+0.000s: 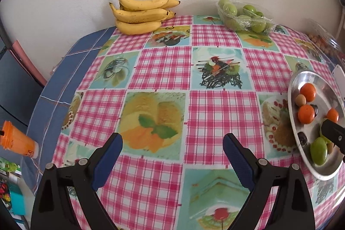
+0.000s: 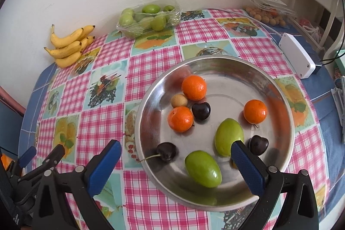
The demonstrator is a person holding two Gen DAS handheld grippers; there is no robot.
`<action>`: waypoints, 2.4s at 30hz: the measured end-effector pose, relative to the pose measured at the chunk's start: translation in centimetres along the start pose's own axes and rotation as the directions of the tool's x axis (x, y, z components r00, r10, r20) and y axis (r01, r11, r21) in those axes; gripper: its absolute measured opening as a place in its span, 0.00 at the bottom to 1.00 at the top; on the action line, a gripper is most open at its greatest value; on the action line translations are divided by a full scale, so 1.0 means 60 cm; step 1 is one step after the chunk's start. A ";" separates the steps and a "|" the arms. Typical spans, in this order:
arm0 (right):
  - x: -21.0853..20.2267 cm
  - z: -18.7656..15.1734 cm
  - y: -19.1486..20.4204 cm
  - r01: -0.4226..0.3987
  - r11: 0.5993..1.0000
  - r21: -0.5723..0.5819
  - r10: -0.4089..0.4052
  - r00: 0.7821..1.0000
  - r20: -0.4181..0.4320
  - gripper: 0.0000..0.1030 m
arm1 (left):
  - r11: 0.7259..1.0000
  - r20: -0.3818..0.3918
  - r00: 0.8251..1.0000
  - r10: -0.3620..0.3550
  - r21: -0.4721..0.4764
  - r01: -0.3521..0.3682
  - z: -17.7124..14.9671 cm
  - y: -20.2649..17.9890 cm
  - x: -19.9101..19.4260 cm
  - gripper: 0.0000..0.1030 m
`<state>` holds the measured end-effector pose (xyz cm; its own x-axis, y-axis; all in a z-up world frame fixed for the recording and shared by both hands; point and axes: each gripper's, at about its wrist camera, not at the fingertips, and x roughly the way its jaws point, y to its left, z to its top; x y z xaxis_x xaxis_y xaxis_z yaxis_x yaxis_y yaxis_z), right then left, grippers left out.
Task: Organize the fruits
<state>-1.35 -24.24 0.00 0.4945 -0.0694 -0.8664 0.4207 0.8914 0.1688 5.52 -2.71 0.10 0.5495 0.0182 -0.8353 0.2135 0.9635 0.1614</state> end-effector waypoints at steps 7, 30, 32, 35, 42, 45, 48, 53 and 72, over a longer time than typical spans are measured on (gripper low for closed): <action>-0.024 -0.027 0.015 0.016 1.000 -0.025 -0.015 1.000 0.017 1.00 | 1.000 0.016 1.000 0.022 0.010 -0.022 -0.025 0.005 -0.030 0.92; -0.078 -0.105 0.025 0.051 0.995 -0.081 -0.048 0.998 0.046 1.00 | 1.000 0.004 1.000 0.000 -0.021 0.000 -0.089 0.024 -0.067 0.91; -0.079 -0.107 0.023 0.051 0.996 -0.078 -0.048 0.998 0.045 1.00 | 1.000 0.009 1.000 0.001 -0.018 0.000 -0.089 0.023 -0.068 0.92; -0.078 -0.106 0.021 0.056 0.996 -0.072 -0.053 0.998 0.043 1.00 | 1.000 0.005 1.000 0.000 -0.018 0.000 -0.089 0.023 -0.067 0.91; -0.073 -0.106 0.016 0.055 0.997 -0.063 -0.053 0.998 0.031 1.00 | 1.000 -0.022 1.000 0.000 -0.022 -0.001 -0.090 0.021 -0.060 0.91; -0.073 -0.106 0.014 0.059 0.997 -0.057 -0.057 0.998 0.032 1.00 | 1.000 -0.031 1.000 0.004 -0.024 -0.004 -0.091 0.022 -0.057 0.92; -0.073 -0.105 0.013 0.062 0.996 -0.058 -0.061 0.998 0.032 1.00 | 1.000 -0.037 0.999 0.003 -0.028 -0.004 -0.090 0.023 -0.056 0.91; -0.072 -0.104 0.015 0.065 0.996 -0.062 -0.063 0.997 0.032 1.00 | 1.000 -0.034 0.999 -0.001 -0.025 0.000 -0.089 0.022 -0.059 0.91; -0.067 -0.102 0.014 0.077 0.995 -0.068 -0.076 0.997 0.025 1.00 | 1.000 -0.030 1.000 0.002 -0.024 -0.003 -0.087 0.022 -0.061 0.91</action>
<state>-7.62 -20.48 0.73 0.4799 -0.1476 -0.8648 0.4050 0.9117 0.0691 -0.43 -0.09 0.64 0.5253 0.0285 -0.8505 0.1927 0.9695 0.1515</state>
